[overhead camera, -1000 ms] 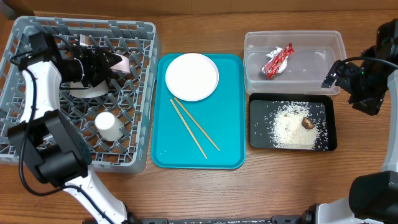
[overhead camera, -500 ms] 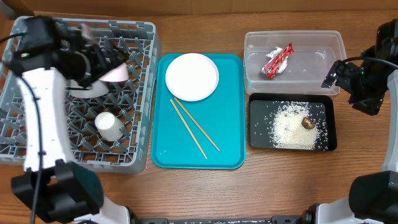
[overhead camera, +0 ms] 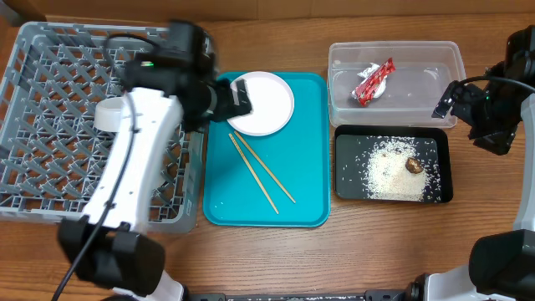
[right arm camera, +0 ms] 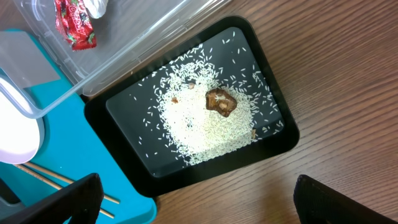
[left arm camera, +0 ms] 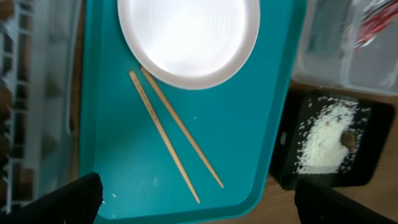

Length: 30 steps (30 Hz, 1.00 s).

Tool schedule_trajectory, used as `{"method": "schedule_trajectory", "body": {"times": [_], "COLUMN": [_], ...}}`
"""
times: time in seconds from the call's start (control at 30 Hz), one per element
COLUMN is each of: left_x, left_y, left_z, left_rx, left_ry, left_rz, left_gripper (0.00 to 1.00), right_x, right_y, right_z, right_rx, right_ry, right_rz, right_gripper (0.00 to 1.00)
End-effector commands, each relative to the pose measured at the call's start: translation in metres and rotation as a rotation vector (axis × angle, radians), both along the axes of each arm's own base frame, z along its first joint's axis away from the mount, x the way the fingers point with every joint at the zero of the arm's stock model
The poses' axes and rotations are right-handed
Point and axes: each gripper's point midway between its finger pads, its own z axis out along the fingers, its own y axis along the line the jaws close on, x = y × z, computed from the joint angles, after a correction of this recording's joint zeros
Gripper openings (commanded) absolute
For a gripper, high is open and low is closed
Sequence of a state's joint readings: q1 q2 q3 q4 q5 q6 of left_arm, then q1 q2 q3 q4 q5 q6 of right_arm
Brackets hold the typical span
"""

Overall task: Sort waste into correct bins and load items into the dishwasher
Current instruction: 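Reach the left gripper to the chopsticks on the teal tray and grasp one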

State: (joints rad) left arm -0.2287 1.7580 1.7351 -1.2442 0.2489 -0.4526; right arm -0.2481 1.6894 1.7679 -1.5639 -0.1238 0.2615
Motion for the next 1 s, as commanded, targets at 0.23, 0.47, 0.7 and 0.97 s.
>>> {"method": "schedule_trajectory", "body": {"times": [0.23,0.47,0.7,0.97], "left_x": [-0.037,-0.066,-0.074,-0.077], "left_y": [-0.039,-0.022,-0.008,-0.005], "left_z": [-0.107,-0.142,-0.165,-0.194], "left_rx": [0.2,0.265,0.334,0.332], "left_ry": [0.325,0.458,0.449,0.408], "left_rz": [0.124,0.138,0.074,0.017], "left_gripper": [0.89,0.89,0.89,0.89], "right_x": [-0.004,-0.004,-0.004,-0.004], "right_y": [0.0,0.0,0.0,0.0], "right_z": [0.005,0.005,0.005,0.005], "right_rx": [-0.002,-0.001,-0.001,-0.001], "right_ry": [-0.011,-0.009,-0.009,-0.009], "right_rz": [-0.003,-0.003,-0.003,-0.003], "right_gripper": [1.0,1.0,1.0,1.0]}}
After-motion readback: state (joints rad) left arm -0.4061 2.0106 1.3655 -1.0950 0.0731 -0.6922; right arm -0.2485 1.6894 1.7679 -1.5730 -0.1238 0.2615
